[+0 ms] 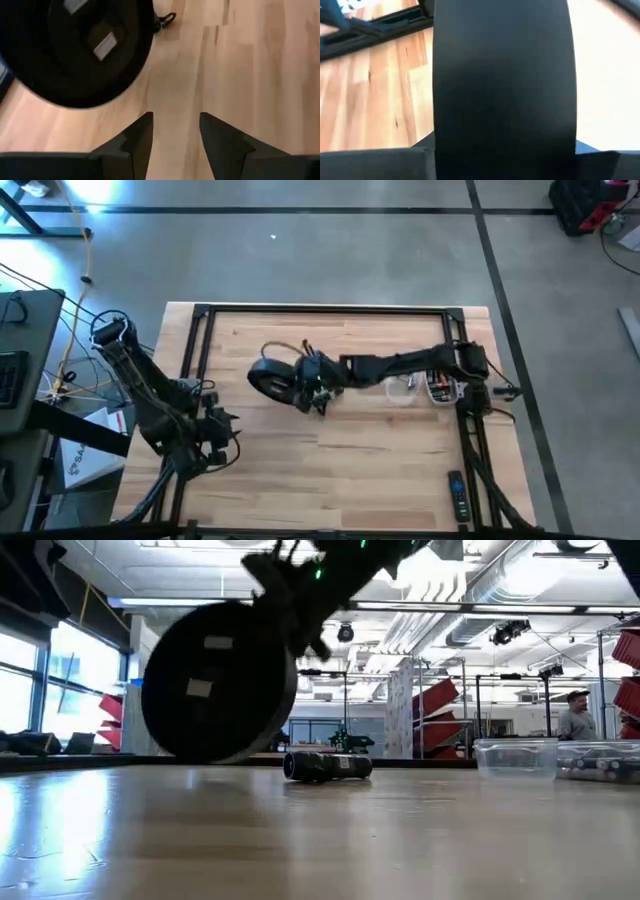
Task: Insert battery
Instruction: Put the black wall clock on the table upside down
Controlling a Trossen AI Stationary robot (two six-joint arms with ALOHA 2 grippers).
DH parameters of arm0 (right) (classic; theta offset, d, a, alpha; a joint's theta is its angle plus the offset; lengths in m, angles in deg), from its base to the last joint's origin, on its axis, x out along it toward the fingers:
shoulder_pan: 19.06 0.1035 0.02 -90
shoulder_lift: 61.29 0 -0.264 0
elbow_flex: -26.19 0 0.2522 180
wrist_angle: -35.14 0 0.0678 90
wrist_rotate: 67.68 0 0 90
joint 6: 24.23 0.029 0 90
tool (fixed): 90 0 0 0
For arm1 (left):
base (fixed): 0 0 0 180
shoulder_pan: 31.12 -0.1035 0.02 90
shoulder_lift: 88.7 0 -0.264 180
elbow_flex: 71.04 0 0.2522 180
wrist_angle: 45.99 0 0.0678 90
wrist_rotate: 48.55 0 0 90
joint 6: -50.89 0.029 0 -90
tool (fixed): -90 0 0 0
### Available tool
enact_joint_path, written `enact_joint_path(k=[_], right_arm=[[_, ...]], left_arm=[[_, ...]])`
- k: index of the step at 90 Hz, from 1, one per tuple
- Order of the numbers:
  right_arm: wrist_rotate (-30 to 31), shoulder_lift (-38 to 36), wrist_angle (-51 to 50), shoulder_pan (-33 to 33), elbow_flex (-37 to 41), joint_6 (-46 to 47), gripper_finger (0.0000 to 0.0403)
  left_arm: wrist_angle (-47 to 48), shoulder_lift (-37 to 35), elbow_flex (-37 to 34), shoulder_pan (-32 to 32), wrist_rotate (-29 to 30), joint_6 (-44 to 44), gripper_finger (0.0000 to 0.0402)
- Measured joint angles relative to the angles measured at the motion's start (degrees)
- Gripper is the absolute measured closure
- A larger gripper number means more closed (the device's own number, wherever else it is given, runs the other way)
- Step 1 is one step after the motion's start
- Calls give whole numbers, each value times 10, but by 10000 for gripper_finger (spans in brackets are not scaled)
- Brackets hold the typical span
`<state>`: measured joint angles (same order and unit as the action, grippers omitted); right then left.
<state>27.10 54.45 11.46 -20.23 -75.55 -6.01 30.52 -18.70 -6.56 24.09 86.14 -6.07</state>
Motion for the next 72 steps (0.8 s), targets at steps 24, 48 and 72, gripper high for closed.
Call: enact_joint_path(k=[24,48,72], right_arm=[[-94,41,84,-26,0,25,270],[-94,65,110,-26,-1,61,212],[-94,96,161,-26,-1,94,165]], left_arm=[[0,61,-12,1,-5,-31,259],[-4,82,-13,9,0,-50,259],[-32,82,-13,27,-3,-57,259]])
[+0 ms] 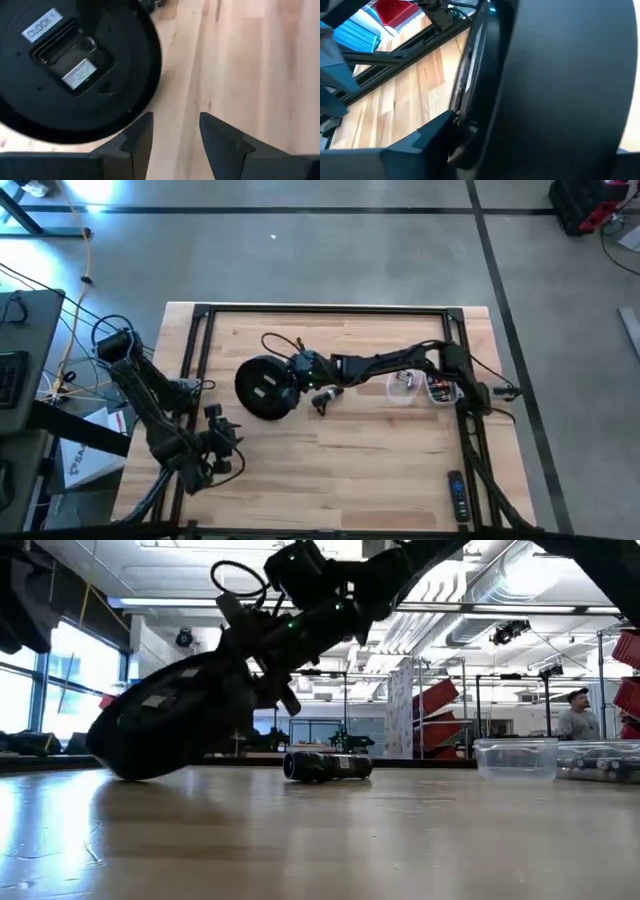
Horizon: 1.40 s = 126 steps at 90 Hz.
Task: Insert battery
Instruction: Put the black wall clock on the table upside down
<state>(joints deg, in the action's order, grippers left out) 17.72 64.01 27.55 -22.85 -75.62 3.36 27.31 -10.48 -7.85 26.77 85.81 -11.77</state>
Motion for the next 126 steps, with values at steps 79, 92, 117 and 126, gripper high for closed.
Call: enact_joint_path(k=[79,92,117,126], right_arm=[[-19,1,-4,-13,0,-5,62],[-15,1,2,-11,0,-6,61],[-15,1,9,-10,0,-11,61],[-13,1,13,-11,0,-11,61]], left_arm=[[-270,5,-157,-57,100,48,259],[-323,23,-179,-91,79,76,259],[-469,78,-198,-113,58,208,259],[-474,106,-198,-125,64,195,259]])
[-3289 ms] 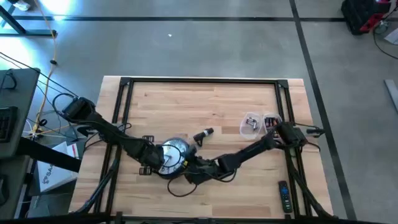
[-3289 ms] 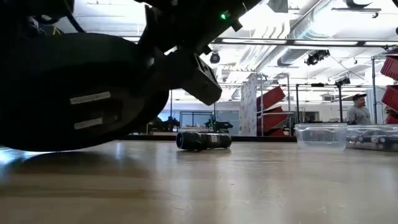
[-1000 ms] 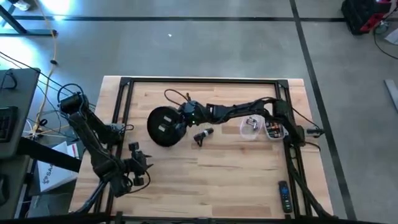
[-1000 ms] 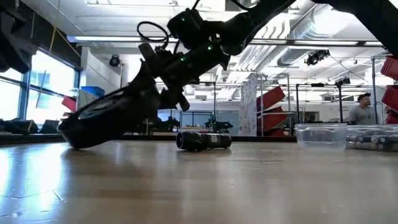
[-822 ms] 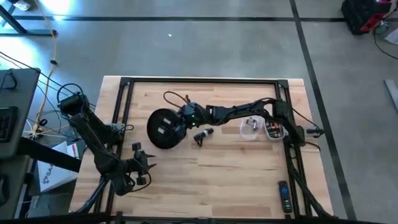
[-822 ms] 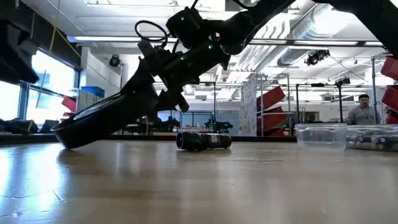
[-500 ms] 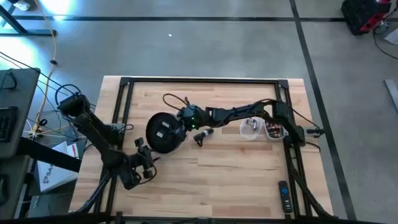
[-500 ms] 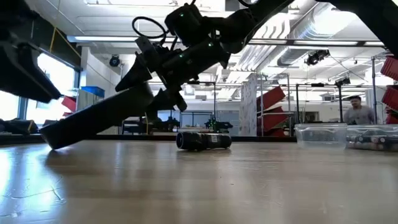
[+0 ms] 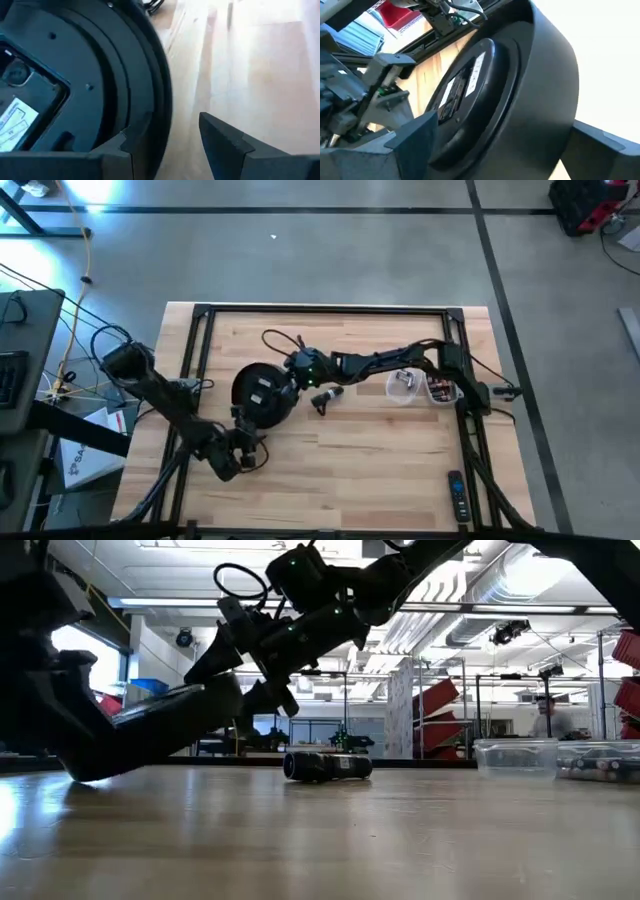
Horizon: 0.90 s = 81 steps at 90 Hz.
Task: Insert battery
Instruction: Put the black wall clock on the table upside down
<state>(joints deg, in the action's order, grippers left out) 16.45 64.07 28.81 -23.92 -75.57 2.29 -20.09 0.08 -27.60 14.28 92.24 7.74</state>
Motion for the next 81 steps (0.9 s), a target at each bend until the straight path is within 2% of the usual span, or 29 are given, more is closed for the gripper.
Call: enact_joint_path(k=[11,24,57,81], right_arm=[[9,0,8,0,0,0,61],[11,0,7,1,0,0,61],[14,0,5,0,0,-11,61],[-2,-23,-15,0,0,-46,61]], left_arm=[[-5,38,2,-16,11,-23,270],[3,71,1,-23,28,-46,308],[3,77,1,-23,46,-45,392],[10,53,1,-19,26,-55,400]])
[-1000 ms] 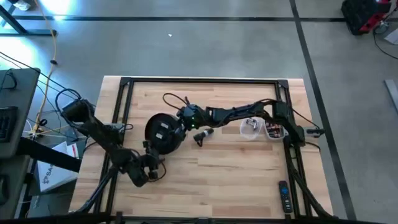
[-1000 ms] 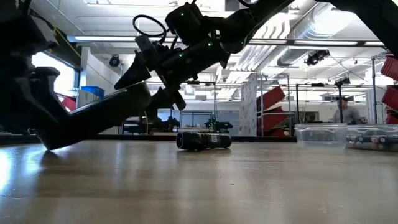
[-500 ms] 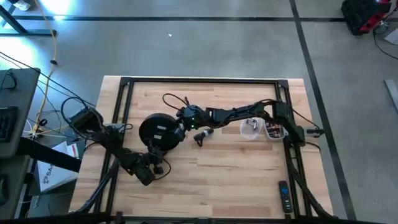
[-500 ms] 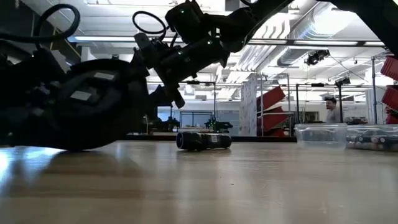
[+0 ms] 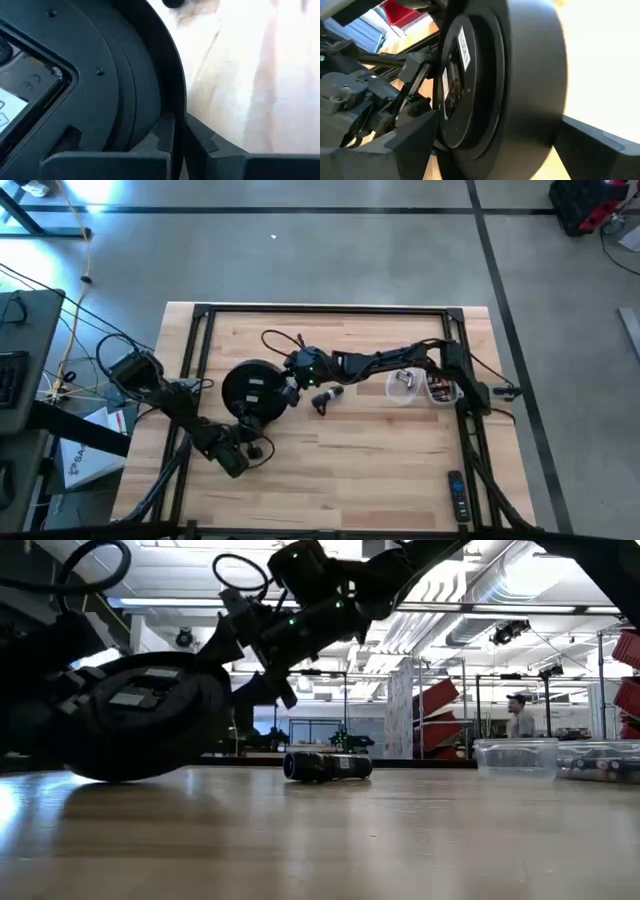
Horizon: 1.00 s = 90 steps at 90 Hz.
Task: Insert battery
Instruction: Put the black wall clock on the table upside down
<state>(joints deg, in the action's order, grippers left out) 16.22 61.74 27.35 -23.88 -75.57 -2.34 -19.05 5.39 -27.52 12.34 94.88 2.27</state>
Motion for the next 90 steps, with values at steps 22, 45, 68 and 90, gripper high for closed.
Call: enact_joint_path(k=[22,45,68,90], right_arm=[[25,-68,-115,12,0,-53,61],[102,-157,-371,52,0,-58,61],[216,-216,-743,44,0,43,61],[327,-250,-891,-9,80,74,88]], left_arm=[[8,-29,0,7,-20,-9,401],[11,-45,18,14,-72,-9,400],[50,-45,43,13,-107,-9,400],[67,-45,58,4,-139,-9,401]])
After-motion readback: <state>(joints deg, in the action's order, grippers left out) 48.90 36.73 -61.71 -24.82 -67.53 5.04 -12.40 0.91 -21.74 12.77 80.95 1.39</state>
